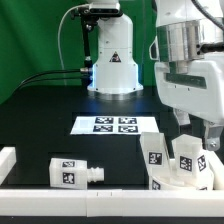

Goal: Assemble stool

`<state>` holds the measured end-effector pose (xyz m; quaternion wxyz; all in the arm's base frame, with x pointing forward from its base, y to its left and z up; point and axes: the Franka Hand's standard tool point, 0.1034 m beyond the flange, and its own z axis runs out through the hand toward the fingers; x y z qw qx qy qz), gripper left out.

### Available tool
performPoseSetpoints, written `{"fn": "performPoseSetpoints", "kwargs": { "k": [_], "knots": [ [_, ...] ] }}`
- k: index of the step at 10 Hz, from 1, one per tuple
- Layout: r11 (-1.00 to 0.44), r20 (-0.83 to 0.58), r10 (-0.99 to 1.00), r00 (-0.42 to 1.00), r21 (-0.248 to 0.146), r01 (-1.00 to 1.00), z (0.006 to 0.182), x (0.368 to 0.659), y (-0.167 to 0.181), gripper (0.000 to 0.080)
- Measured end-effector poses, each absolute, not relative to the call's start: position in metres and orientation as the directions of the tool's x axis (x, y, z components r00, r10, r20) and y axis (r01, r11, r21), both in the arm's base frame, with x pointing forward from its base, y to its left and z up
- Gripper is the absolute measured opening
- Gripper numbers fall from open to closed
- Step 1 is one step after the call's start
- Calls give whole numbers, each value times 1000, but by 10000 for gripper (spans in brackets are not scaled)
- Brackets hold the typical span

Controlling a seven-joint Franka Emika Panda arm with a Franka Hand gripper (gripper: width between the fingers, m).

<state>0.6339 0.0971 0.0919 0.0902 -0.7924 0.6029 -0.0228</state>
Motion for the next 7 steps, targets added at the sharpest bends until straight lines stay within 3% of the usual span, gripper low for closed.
{"fn": "performPoseSetpoints", "kwargs": {
  "k": [1, 3, 4, 5, 7],
  "knots": [
    [-354, -48, -929, 367, -173, -919, 93, 634, 97, 649],
    [-619, 3, -780, 626, -150, -771, 112, 629, 102, 649],
    [-699, 24, -711, 703, -134, -702, 113, 624, 104, 649],
    [-827, 59, -560, 826, -92, -554, 111, 622, 104, 649],
    [-875, 75, -482, 873, -83, -477, 111, 623, 100, 649]
  ]
}}
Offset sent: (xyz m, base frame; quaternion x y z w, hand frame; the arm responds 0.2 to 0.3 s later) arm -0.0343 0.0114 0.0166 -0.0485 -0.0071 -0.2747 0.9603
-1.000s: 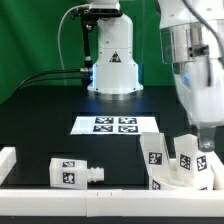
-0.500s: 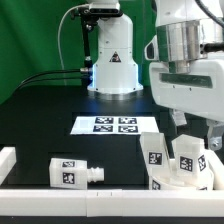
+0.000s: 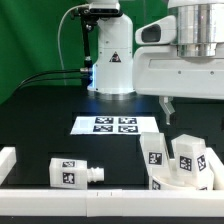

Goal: Assemble stool

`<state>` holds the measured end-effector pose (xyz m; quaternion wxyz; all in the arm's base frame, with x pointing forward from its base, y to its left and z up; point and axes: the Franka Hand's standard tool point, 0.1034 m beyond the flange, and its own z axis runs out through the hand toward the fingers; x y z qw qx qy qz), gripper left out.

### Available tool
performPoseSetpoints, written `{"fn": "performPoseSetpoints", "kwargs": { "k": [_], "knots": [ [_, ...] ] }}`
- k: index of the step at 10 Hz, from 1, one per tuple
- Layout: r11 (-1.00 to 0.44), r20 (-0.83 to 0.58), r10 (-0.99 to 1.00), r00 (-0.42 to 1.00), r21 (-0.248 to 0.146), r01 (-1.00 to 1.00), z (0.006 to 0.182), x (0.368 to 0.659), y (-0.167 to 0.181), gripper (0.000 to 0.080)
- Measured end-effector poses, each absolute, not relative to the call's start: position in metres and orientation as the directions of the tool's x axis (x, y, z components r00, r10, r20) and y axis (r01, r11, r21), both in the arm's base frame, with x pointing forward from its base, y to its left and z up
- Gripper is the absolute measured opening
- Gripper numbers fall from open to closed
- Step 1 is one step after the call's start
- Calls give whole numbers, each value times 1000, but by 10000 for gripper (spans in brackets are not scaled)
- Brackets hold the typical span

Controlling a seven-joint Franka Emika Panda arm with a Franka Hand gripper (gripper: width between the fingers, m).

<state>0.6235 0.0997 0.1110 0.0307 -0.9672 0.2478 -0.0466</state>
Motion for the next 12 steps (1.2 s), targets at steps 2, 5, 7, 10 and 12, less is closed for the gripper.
{"fn": "performPoseSetpoints", "kwargs": {
  "k": [2, 5, 7, 10, 12],
  "knots": [
    [-978, 93, -207, 974, -31, -205, 111, 629, 103, 649],
    [-965, 30, 260, 965, -27, 261, 112, 625, 99, 649],
    [-935, 96, 355, 930, 23, 355, 120, 627, 89, 649],
    [-791, 76, 612, 787, 75, 608, 107, 627, 92, 649],
    [-740, 51, 672, 739, 83, 667, 95, 628, 90, 649]
  ]
}}
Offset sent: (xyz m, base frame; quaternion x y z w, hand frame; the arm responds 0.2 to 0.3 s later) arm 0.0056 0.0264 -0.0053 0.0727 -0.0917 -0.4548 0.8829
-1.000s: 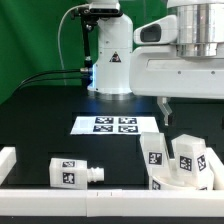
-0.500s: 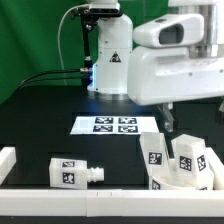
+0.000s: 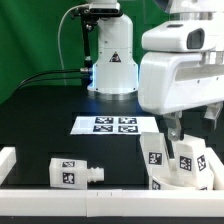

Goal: Assemble stool

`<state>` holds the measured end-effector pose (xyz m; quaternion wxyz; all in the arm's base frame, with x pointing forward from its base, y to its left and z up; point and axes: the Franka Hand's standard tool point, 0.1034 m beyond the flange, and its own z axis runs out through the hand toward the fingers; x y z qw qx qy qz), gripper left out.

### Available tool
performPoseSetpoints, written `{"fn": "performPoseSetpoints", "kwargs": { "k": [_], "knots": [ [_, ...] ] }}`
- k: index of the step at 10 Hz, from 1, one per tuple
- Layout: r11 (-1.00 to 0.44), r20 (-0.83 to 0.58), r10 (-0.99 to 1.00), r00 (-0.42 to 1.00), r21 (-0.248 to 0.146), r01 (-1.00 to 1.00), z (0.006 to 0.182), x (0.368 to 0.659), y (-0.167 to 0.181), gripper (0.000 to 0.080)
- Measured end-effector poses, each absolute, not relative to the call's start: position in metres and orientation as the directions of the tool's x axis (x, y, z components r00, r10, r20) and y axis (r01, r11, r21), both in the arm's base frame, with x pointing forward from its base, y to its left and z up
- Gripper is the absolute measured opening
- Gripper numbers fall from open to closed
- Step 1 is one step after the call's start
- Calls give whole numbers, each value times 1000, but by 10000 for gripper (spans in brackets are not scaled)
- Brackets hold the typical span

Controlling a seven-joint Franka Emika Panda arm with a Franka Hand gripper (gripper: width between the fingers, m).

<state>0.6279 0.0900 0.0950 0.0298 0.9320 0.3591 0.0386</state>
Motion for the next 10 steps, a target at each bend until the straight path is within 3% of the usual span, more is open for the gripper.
{"fn": "performPoseSetpoints", "kwargs": {
  "k": [2, 5, 7, 8, 9, 10],
  "knots": [
    [-740, 37, 672, 740, 77, 668, 79, 631, 84, 649],
    [-767, 45, 641, 766, 80, 637, 75, 639, 85, 649],
    [-799, 48, 600, 799, 77, 596, 75, 639, 84, 422],
    [-853, 55, 520, 852, 71, 516, 74, 639, 84, 422],
    [-889, 60, 457, 887, 68, 453, 74, 639, 84, 334],
    [-906, 62, 421, 905, 65, 418, 74, 638, 84, 334]
  ]
}}
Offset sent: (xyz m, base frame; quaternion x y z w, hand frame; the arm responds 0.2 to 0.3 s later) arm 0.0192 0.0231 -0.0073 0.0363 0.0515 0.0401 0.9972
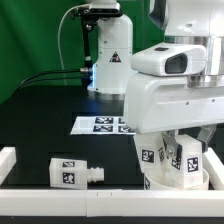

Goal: Assemble stool

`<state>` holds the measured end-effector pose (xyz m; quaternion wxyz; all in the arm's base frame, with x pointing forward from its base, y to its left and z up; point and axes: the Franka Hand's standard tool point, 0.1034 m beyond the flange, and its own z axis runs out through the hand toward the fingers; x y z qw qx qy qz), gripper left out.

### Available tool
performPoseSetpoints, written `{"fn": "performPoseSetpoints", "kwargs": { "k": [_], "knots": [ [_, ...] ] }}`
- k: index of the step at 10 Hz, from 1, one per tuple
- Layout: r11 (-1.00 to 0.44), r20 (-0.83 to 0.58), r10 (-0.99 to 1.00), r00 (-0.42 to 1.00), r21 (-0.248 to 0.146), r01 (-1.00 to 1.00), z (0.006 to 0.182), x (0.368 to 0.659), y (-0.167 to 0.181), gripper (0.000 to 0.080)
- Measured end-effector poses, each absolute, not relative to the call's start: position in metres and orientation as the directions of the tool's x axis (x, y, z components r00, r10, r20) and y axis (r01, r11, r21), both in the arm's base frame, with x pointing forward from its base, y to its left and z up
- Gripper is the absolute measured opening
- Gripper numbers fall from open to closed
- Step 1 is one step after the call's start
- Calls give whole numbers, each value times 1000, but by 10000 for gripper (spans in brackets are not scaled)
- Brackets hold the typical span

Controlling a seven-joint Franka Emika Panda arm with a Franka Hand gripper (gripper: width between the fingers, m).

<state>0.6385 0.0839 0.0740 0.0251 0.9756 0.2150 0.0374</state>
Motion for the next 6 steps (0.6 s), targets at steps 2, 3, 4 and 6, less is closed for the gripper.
{"fn": "performPoseSetpoints", "kwargs": {
  "k": [2, 3, 4, 6],
  "knots": [
    [-988, 87, 154, 984, 44, 150, 74, 639, 86, 334],
    [-999, 94, -43, 995, 19, -45, 74, 639, 87, 334],
    [-969, 92, -246, 965, -18, -246, 74, 639, 88, 334],
    [-887, 74, -462, 884, -72, -457, 73, 639, 89, 334]
  ]
}}
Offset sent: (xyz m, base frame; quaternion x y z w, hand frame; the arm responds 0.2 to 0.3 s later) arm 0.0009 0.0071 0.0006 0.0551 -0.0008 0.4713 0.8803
